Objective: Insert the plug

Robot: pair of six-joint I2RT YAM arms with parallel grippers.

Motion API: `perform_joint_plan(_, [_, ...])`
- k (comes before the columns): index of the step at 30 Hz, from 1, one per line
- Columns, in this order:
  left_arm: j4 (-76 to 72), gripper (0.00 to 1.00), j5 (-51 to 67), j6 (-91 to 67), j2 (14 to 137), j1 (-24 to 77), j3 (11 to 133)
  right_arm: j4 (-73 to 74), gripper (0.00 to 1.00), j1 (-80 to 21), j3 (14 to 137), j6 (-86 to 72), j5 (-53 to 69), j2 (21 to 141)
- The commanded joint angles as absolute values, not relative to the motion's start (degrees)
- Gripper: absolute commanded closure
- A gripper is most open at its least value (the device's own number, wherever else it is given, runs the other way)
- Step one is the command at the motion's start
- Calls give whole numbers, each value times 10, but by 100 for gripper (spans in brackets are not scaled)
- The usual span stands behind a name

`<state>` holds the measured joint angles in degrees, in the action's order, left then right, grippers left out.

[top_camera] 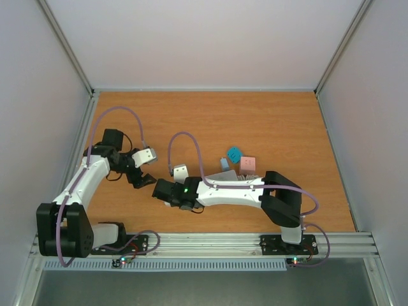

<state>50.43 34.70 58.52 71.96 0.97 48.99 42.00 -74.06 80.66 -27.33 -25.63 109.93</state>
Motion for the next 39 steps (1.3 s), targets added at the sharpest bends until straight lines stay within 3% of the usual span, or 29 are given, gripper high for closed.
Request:
perform_joint_plan(1, [520,6,367,584,721,7,489,434,99,-725,750,-262,-166,1177])
perform_joint_plan(18, [532,3,357,601,704,7,485,468,96,-720,767,-259,-120,1248])
perform_joint_plan(22, [537,0,357,606,700,7,486,469,52,-720,806,-288,-150,1194])
perform_joint_plan(24, [543,0,357,609,702,7,490,460,24,-720,823,-306,-179,1145])
perform_joint_plan(26, [556,0,359,614,705,7,495,446,6,-720,839,-316,-190,1104])
perform_joint_plan(27, [560,0,361,617,706,7,498,437,2,-720,845,-316,-190,1087])
perform_joint_plan(34, [579,0,372,615,688,7,520,444,1,-719,858,-318,-222,985])
perform_joint_plan(39, [567,0,380,572,679,73,541,430,2,-642,773,-329,-251,873])
